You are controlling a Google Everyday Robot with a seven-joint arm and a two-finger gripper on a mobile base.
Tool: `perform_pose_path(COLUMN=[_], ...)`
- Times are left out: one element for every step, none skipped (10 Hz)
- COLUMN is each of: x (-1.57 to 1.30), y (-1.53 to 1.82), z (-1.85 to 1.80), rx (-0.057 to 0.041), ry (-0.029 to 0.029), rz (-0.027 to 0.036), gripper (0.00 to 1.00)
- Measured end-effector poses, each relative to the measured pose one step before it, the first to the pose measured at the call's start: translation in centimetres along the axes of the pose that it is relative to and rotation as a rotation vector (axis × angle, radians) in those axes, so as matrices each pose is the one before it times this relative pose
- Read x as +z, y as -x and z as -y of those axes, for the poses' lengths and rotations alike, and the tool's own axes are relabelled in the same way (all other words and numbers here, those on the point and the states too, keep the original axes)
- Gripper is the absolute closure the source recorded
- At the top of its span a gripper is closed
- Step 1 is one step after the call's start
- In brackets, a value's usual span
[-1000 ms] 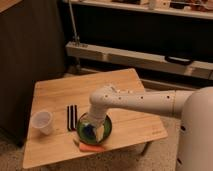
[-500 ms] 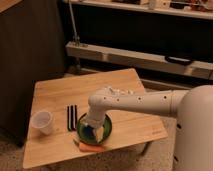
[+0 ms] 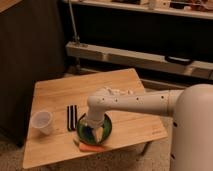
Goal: Place the white sponge in the ceramic cup
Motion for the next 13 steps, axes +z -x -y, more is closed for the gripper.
perform_pose_path(x=[0.08,0.097,0.115,0.092,0.09,0.04,0.039,0.032,-0.003,-0.112,-0.062,-0.134,-0.129], y=[0.003,0.025,-0.016,-0.042,-0.039,-0.068,-0.11,-0.157,0.047,-0.077,-0.015,-0.024,-0.034], z=[0.029,0.104,0.034,-0.056,0.001,-0.004,-0.001,0.035,0.039,0.055,0.02,0.047,0.044], rx=[-0.00131,-0.00098,0.00017,0.00147,0.00155,0.00139,0.00071,-0.00032,-0.00143,-0.00042,-0.00033,0.00012,0.0011], ry=[0.00289,0.00093,0.00405,0.00563,0.00381,0.00274,0.00622,0.01008,0.00208,0.00081,0.00066,-0.00129,-0.00154], rz=[0.00204,0.00374,0.00357,0.00121,0.00091,0.00034,0.00034,-0.00093,0.00005,-0.00261,-0.001,-0.00128,-0.00059], gripper=[0.25,0.34,0.44,0.46,0.46,0.46,0.46,0.46,0.46,0.47,0.53,0.62,0.66])
